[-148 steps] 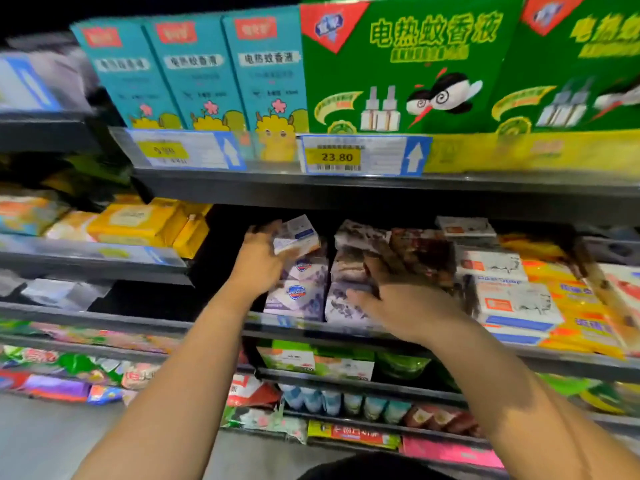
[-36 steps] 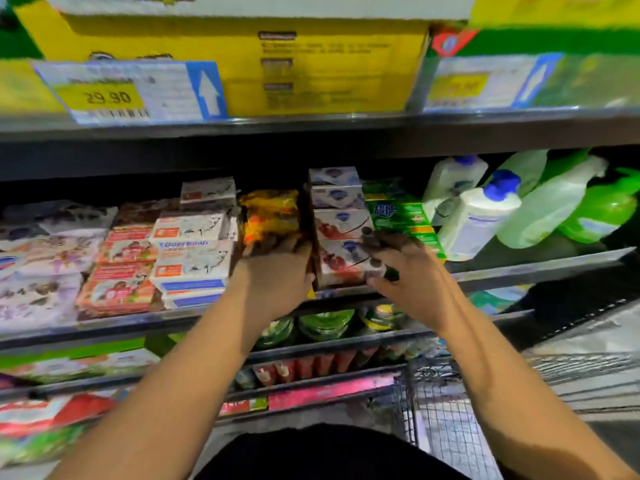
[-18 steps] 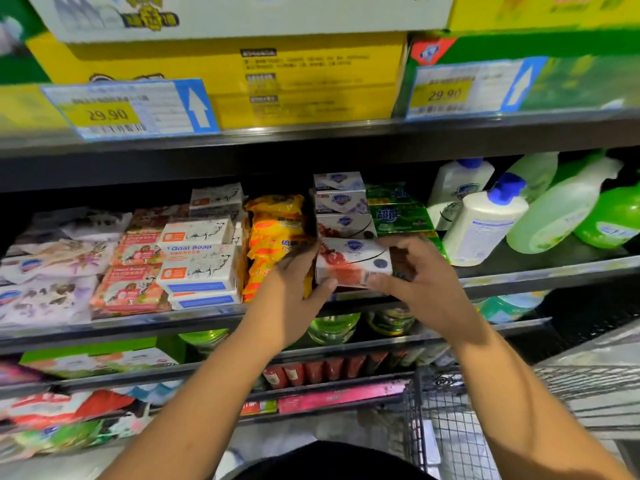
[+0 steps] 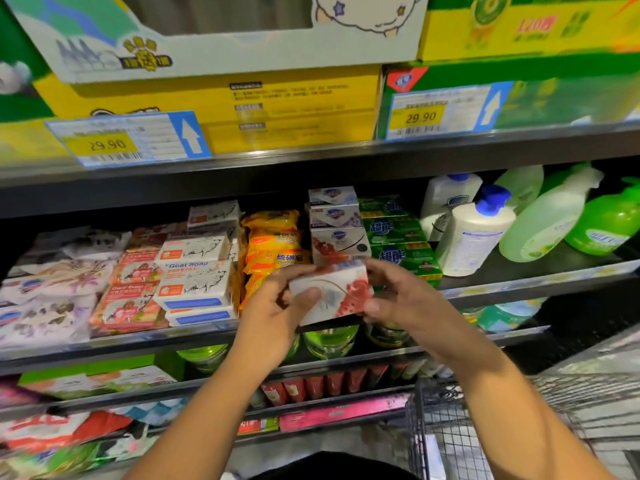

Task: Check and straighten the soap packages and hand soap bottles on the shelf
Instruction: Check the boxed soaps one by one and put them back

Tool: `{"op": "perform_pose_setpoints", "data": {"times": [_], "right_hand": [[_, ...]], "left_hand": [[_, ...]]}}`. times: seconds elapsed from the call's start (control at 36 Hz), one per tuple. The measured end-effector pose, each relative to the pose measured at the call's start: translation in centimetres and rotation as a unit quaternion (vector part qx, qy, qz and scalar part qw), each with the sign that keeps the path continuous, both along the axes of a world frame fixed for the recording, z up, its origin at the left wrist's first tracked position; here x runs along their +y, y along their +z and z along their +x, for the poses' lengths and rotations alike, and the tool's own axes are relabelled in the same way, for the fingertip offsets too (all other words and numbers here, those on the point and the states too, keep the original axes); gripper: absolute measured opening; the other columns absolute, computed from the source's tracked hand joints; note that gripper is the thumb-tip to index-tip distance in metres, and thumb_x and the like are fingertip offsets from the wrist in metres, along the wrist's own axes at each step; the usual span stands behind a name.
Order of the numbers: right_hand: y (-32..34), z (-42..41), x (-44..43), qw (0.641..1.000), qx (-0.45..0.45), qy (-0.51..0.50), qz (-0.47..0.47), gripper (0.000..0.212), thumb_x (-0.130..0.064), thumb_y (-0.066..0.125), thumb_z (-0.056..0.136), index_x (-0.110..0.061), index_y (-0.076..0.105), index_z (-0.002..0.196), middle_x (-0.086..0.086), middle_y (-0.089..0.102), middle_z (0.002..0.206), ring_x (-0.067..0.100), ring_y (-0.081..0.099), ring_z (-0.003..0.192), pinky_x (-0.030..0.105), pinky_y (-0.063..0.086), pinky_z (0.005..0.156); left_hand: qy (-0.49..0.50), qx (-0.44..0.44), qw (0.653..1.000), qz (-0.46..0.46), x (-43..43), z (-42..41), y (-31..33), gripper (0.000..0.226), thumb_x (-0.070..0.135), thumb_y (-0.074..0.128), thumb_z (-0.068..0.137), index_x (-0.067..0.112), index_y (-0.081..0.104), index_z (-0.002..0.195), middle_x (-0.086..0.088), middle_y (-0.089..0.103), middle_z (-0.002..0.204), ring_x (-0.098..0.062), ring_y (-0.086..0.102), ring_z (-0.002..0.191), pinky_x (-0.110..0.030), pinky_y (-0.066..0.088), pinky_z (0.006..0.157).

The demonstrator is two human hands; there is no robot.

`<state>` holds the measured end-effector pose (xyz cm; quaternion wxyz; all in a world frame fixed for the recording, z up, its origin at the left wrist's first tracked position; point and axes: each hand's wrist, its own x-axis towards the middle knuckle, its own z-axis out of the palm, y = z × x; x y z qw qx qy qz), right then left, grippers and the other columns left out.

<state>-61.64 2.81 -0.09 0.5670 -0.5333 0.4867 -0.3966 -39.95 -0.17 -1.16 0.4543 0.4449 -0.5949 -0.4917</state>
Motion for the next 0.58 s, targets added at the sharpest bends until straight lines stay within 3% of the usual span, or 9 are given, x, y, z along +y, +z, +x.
{"op": "perform_pose_setpoints", "data": {"times": [0.06, 0.11, 0.22, 0.28, 0.36, 0.42, 0.5, 0.58], "right_hand": [[0.0, -0.1, 0.1, 1.000, -0.009, 0.006, -0.014, 0.087, -0.008, 0.085, 0.076, -0.032, 0.041, 0.147, 0.007, 0.061, 0.129, 0.030, 0.066, 0.108, 0.031, 0.056, 0.087], [-0.1, -0.2, 0.0, 0.999, -0.001, 0.015, -0.035, 0.093, -0.001, 0.084, 0.073, -0.038, 0.041, 0.146, 0.004, 0.062, 0.126, 0.029, 0.066, 0.108, 0.031, 0.056, 0.089], [-0.1, -0.1, 0.0, 0.999, 0.008, -0.001, -0.050, 0.077, -0.009, 0.082, 0.069, -0.042, 0.052, 0.132, -0.011, 0.070, 0.109, 0.009, 0.068, 0.103, 0.022, 0.054, 0.084], [-0.1, -0.1, 0.0, 0.998, 0.020, -0.025, -0.059, 0.067, -0.016, 0.082, 0.070, -0.041, 0.057, 0.126, -0.012, 0.070, 0.111, 0.006, 0.067, 0.103, 0.022, 0.054, 0.084], [-0.1, -0.2, 0.0, 0.994, 0.024, -0.081, -0.076, 0.046, -0.035, 0.085, 0.066, -0.040, 0.070, 0.110, -0.005, 0.069, 0.113, 0.012, 0.067, 0.106, 0.025, 0.055, 0.088], [-0.1, -0.1, 0.0, 0.992, -0.039, -0.111, -0.053, 0.038, -0.031, 0.079, 0.071, -0.028, 0.071, 0.108, -0.003, 0.075, 0.104, 0.012, 0.071, 0.098, 0.021, 0.055, 0.079], [-0.1, -0.2, 0.0, 0.988, -0.084, -0.125, -0.024, 0.036, -0.033, 0.072, 0.078, -0.024, 0.068, 0.112, 0.003, 0.075, 0.102, 0.019, 0.072, 0.091, 0.030, 0.058, 0.076], [0.4, 0.3, -0.2, 0.988, -0.068, -0.135, -0.004, 0.033, -0.050, 0.068, 0.075, -0.030, 0.071, 0.102, 0.011, 0.072, 0.094, 0.024, 0.068, 0.073, 0.037, 0.057, 0.068]], "left_hand": [[0.020, 0.081, 0.993, 0.080, 0.1, -0.4, 0.6, 0.019, 0.013, 0.065, 0.090, 0.021, 0.067, 0.107, 0.007, 0.073, 0.092, -0.005, 0.070, 0.081, -0.018, 0.052, 0.060], [0.017, 0.103, 0.987, 0.122, 0.0, -0.6, 1.0, 0.021, 0.018, 0.066, 0.087, 0.016, 0.067, 0.108, -0.002, 0.072, 0.092, -0.012, 0.069, 0.072, -0.025, 0.049, 0.048], [-0.020, 0.113, 0.978, 0.173, -0.2, -0.6, 1.1, 0.024, 0.022, 0.063, 0.091, 0.012, 0.066, 0.112, -0.008, 0.069, 0.091, -0.017, 0.062, 0.066, -0.027, 0.041, 0.042], [-0.035, 0.123, 0.975, 0.181, -0.3, -0.8, 1.3, 0.027, 0.023, 0.062, 0.091, 0.011, 0.065, 0.115, -0.011, 0.068, 0.097, -0.020, 0.061, 0.067, -0.027, 0.041, 0.042], [-0.055, 0.156, 0.969, 0.185, -0.3, -0.8, 1.6, 0.041, 0.023, 0.065, 0.082, 0.015, 0.061, 0.122, -0.011, 0.065, 0.114, -0.017, 0.067, 0.072, -0.030, 0.052, 0.047], [-0.088, 0.158, 0.968, 0.172, -0.4, -0.3, 1.6, 0.054, 0.015, 0.074, 0.076, 0.017, 0.057, 0.128, -0.009, 0.061, 0.126, -0.023, 0.072, 0.089, -0.037, 0.061, 0.065], [-0.142, 0.072, 0.979, 0.125, -0.5, 0.2, 1.1, 0.082, 0.003, 0.090, 0.063, 0.024, 0.054, 0.134, -0.004, 0.065, 0.123, -0.028, 0.070, 0.101, -0.039, 0.059, 0.081], [-0.101, -0.042, 0.993, 0.053, -0.6, 0.0, 1.3, 0.065, 0.019, 0.088, 0.067, 0.038, 0.059, 0.122, 0.004, 0.070, 0.110, -0.018, 0.069, 0.096, -0.027, 0.058, 0.074]]}}
